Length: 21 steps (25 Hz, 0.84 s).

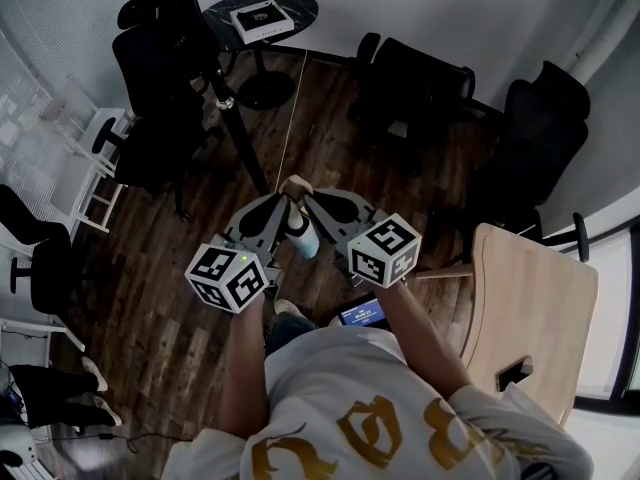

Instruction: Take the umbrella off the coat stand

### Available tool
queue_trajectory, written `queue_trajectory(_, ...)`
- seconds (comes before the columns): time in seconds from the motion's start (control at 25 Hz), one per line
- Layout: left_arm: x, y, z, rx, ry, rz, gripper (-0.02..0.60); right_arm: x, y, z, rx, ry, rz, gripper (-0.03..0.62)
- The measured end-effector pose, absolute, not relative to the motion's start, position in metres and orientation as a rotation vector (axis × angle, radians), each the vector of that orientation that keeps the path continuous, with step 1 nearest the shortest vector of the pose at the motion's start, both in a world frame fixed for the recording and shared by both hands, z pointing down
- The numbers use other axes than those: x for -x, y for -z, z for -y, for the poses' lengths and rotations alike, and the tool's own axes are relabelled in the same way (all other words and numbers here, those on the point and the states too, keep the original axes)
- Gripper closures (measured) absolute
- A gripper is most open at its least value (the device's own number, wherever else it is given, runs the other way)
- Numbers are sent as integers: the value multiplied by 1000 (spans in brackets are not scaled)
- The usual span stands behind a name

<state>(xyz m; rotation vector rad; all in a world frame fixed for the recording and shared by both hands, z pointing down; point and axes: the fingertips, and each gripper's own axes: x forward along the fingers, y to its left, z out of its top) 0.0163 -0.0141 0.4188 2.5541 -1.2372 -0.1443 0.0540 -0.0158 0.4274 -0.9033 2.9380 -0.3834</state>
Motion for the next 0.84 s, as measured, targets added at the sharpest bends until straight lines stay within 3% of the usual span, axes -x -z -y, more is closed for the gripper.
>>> queue_trajectory(0.84,-13,-422,11,-2546,147,1239,558,-52,-429,12,914,389,-2943,580)
